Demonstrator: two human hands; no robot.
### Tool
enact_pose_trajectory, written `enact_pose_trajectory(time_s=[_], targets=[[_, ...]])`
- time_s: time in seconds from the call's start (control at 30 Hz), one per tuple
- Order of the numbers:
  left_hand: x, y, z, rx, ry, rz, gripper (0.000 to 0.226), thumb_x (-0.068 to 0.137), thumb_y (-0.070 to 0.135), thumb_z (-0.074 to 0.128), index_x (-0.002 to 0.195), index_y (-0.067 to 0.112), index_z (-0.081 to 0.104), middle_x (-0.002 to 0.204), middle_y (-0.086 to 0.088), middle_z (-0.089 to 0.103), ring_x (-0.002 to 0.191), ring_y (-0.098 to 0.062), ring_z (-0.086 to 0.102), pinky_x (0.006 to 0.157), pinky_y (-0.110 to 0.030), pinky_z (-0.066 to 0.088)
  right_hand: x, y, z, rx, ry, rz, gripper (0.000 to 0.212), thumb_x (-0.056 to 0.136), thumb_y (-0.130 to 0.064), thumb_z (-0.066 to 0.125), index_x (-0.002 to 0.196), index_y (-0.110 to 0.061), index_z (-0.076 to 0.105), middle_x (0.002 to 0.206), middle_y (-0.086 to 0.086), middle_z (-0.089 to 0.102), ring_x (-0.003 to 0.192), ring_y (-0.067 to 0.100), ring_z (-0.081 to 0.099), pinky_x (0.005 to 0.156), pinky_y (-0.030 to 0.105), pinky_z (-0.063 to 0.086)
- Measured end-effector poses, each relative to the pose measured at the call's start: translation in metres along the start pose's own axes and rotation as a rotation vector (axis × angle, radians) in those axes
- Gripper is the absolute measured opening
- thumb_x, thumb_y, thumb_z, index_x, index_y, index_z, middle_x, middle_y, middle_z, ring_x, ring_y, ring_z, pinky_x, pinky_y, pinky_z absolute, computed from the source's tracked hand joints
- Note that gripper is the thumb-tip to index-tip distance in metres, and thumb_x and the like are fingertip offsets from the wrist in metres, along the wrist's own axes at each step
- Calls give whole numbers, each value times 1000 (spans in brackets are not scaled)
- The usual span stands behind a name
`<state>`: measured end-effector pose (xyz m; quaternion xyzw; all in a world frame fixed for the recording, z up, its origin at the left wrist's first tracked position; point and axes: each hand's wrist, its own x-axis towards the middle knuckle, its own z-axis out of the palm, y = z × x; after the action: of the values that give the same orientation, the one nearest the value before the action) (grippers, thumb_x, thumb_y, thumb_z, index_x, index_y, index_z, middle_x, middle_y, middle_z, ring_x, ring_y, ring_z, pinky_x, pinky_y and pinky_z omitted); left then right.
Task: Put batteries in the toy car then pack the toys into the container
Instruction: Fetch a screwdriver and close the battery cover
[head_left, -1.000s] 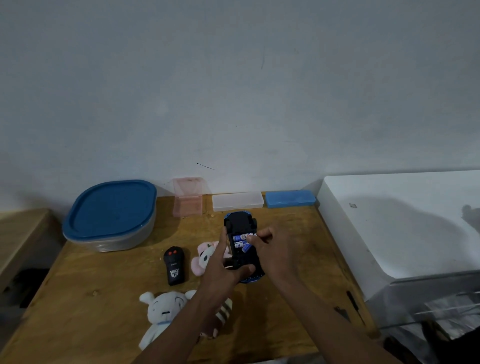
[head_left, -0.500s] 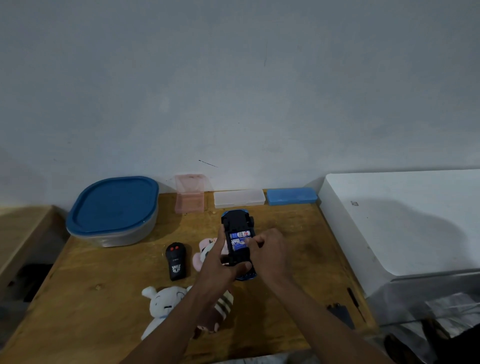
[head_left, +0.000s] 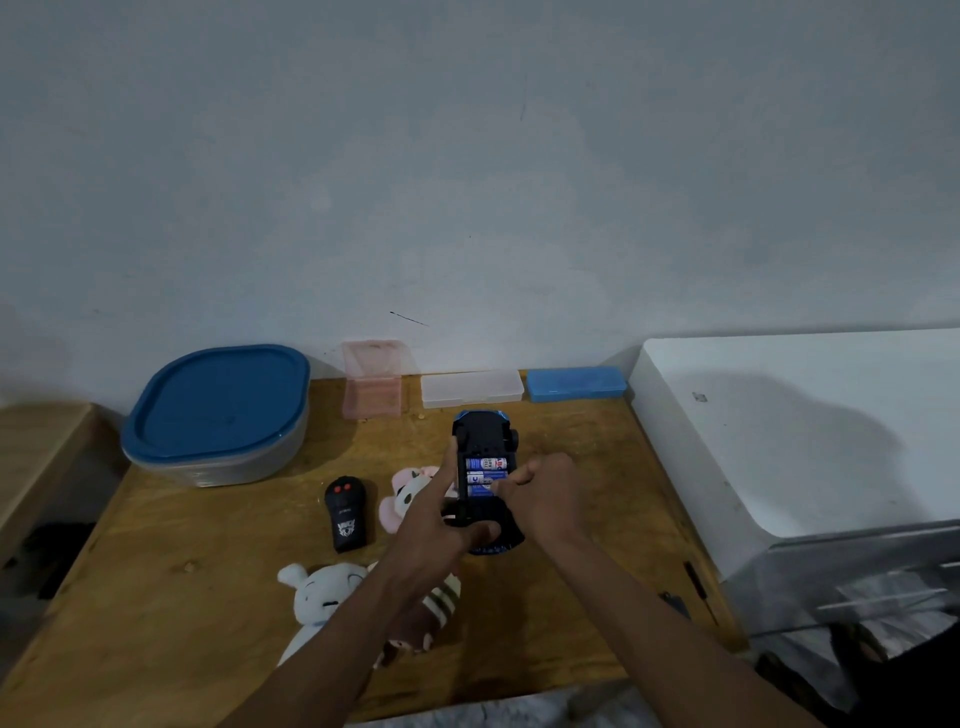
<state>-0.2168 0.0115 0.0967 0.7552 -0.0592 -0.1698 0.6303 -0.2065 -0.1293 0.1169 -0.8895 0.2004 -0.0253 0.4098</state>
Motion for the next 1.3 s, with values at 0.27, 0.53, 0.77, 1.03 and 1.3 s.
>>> enact_pose_trajectory(time_s=[0.27, 0.53, 0.77, 1.03, 1.3], targets=[[0, -15, 9, 30, -27, -3, 105, 81, -6, 72, 155, 35, 9, 121, 5, 66, 97, 4, 67, 73, -13, 53, -3, 12, 1, 28, -27, 103, 16, 77, -18, 78, 80, -4, 71, 83, 8, 70, 73, 18, 69, 64, 27, 57], [-1, -20, 32, 31, -65, 8, 93, 81, -9, 69, 144, 42, 24, 115, 8, 67, 98, 3, 67, 74, -13, 53, -12, 35, -13, 71, -28, 89, 8, 80, -17, 74, 75, -11, 72, 80, 3, 71, 71, 15, 68, 60, 28, 56], [-8, -24, 67, 18, -83, -34, 105, 75, -7, 73, 155, 29, 14, 132, 4, 61, 115, -12, 63, 93, -36, 56, -16, 73, -33, 175, -47, 123, 10, 84, -14, 67, 85, -21, 61, 89, -3, 67, 81, 10, 64, 69, 27, 56], [-9, -42, 125, 1, -109, -136, 111, 78, -3, 72, 153, 43, 3, 140, 8, 54, 124, -8, 56, 102, -37, 48, -8, 128, -74, 106, -193, 116, 4, 88, -18, 63, 86, -22, 62, 93, -7, 64, 91, 10, 60, 78, 26, 51], [-14, -58, 165, -140, -64, -221, 110, 78, -6, 75, 153, 41, 11, 139, 11, 54, 117, -2, 58, 88, -23, 54, 3, 184, -112, -229, -301, 2, 7, 86, -10, 62, 83, -15, 64, 82, -2, 64, 82, 14, 61, 68, 22, 47]])
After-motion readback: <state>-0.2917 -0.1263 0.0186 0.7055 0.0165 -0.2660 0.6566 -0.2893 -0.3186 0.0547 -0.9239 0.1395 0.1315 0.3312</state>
